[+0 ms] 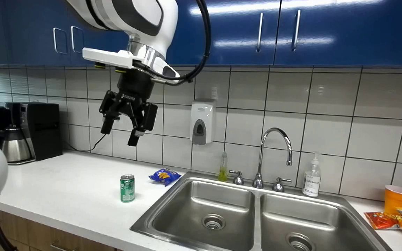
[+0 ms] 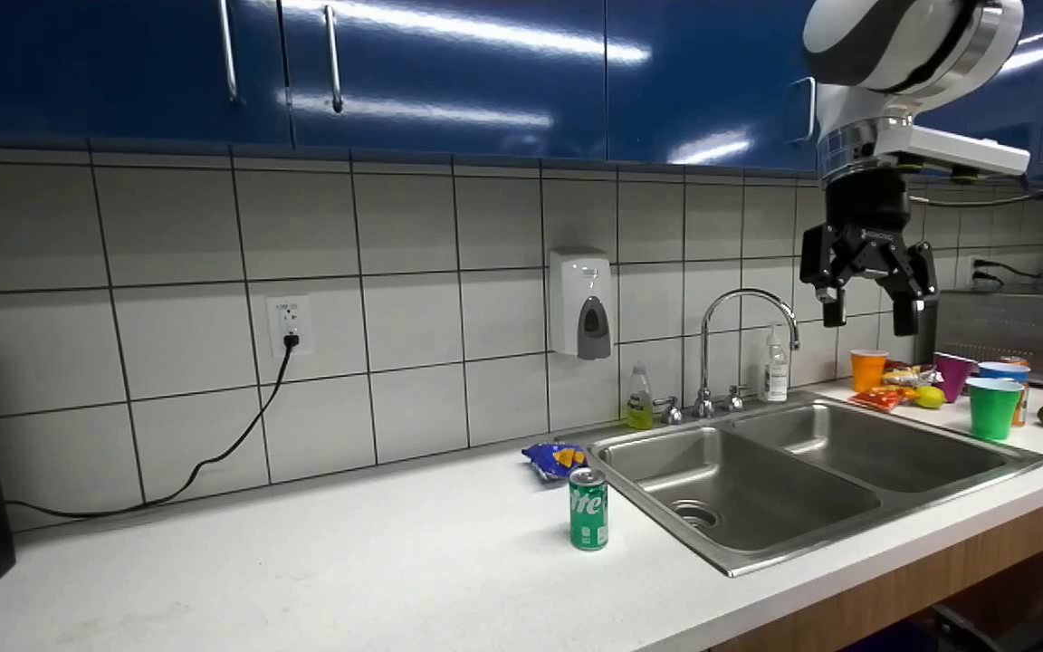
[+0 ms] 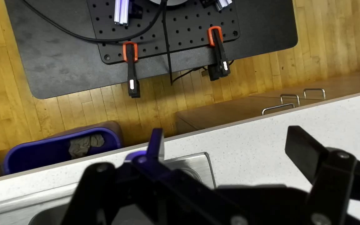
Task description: Pick up the canned drink and put it in the sink
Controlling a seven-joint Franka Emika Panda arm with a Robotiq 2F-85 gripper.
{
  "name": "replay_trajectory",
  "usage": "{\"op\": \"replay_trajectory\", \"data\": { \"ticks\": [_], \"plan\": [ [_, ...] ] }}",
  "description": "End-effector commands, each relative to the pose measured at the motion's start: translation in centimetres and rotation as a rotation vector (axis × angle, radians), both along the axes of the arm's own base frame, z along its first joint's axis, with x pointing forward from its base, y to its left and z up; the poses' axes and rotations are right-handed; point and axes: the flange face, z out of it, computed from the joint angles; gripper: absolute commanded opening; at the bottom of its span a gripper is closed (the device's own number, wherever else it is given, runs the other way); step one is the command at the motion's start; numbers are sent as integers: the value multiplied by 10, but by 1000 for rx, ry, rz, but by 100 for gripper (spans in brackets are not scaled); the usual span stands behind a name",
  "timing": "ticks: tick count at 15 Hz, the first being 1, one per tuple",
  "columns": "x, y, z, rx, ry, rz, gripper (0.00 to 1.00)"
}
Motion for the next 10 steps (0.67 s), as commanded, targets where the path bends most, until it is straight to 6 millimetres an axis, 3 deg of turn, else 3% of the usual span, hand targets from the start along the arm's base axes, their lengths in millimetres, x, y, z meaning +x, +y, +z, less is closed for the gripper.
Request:
{"op": "replay_trajectory", "data": {
  "ticks": [1, 10],
  "plan": [
    [2, -1, -3, -3, -4, 7, 100],
    [28, 5, -58, -10, -11, 62, 100]
  ]
}}
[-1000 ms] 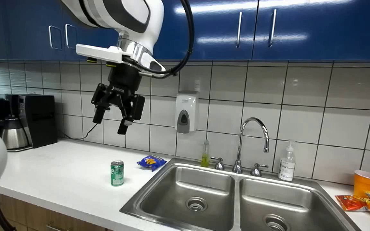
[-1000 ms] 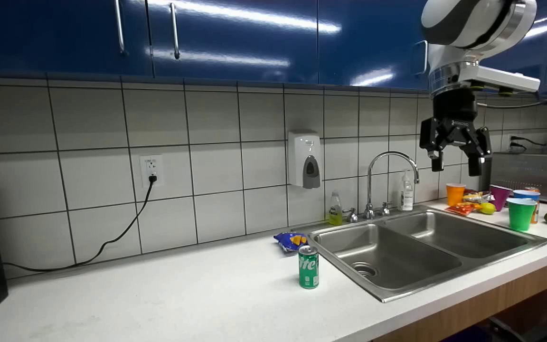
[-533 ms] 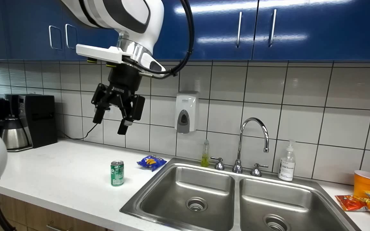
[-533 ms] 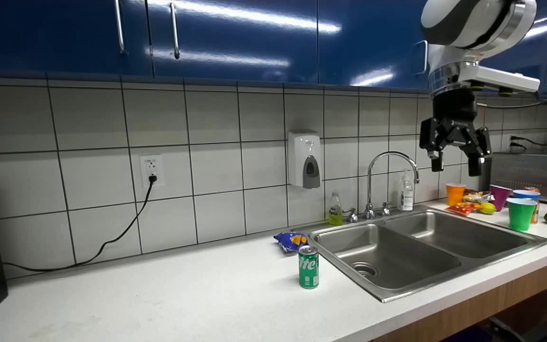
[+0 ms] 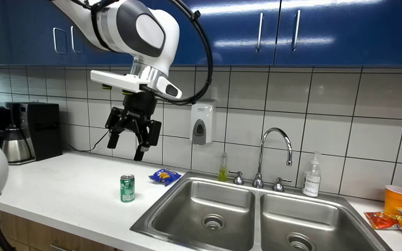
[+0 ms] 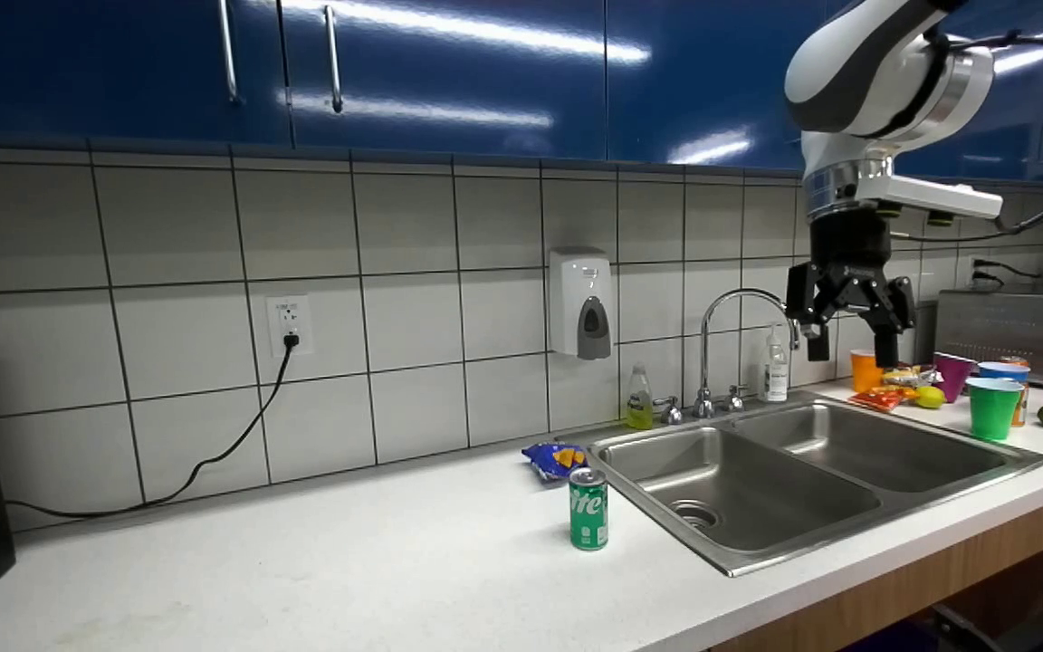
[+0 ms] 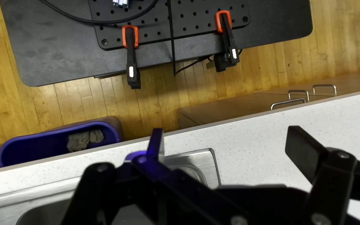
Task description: Pick up the canned drink and put it in the sink
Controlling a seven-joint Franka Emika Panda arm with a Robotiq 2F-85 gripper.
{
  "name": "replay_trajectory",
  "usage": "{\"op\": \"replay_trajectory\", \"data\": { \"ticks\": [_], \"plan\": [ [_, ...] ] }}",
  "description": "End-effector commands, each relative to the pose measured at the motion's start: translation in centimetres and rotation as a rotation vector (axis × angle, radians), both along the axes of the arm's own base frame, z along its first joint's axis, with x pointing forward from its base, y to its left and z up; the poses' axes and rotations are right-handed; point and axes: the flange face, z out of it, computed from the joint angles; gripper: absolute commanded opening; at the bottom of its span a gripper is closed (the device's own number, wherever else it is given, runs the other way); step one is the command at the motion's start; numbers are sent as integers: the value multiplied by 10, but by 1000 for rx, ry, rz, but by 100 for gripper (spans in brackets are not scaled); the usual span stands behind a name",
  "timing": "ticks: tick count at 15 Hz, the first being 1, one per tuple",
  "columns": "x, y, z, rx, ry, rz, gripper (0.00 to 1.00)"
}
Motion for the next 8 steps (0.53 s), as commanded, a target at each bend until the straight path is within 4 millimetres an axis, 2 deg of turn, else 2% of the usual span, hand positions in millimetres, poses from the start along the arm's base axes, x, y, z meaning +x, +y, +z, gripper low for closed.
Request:
{"op": "replay_trajectory", "data": {
  "ticks": [1, 8],
  "plan": [
    [14, 6, -25, -2, 0, 57, 100],
    [48, 28, -72, 5, 6, 177, 100]
  ]
}}
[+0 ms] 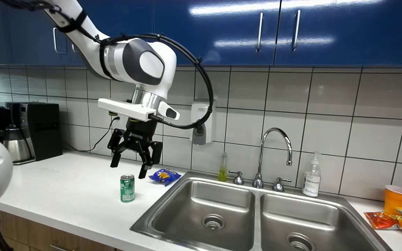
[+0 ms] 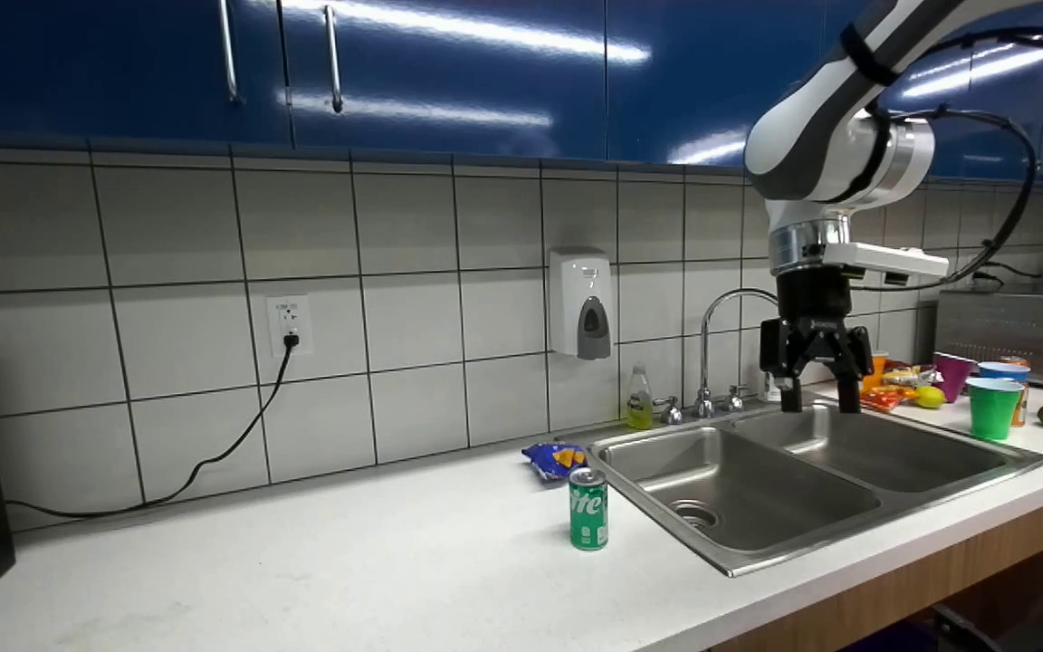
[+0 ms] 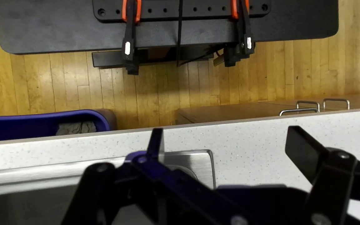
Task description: Pick up the canned drink and put it in the sink
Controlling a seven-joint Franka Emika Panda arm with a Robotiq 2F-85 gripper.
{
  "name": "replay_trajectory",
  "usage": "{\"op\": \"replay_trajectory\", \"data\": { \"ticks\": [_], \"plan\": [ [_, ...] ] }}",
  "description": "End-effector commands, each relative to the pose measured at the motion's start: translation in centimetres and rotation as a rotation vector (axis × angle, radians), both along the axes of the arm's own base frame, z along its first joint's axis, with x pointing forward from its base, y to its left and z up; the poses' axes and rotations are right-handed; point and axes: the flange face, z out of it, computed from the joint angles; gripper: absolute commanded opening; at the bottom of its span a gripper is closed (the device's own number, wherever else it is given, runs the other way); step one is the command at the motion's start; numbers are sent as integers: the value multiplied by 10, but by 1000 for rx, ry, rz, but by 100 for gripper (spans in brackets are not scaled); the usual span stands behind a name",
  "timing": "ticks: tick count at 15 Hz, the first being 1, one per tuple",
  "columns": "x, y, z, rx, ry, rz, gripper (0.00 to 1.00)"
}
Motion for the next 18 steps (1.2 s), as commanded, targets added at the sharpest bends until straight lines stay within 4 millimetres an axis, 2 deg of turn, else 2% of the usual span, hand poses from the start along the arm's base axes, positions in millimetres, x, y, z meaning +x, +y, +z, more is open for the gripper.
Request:
{"op": "replay_trajectory", "data": {
  "ticks": [1, 10, 18],
  "plan": [
    [23, 17, -18, 15, -4, 77, 100],
    [66, 79, -34, 14, -16, 231, 100],
    [100, 102, -53, 10, -20, 275, 100]
  ]
}}
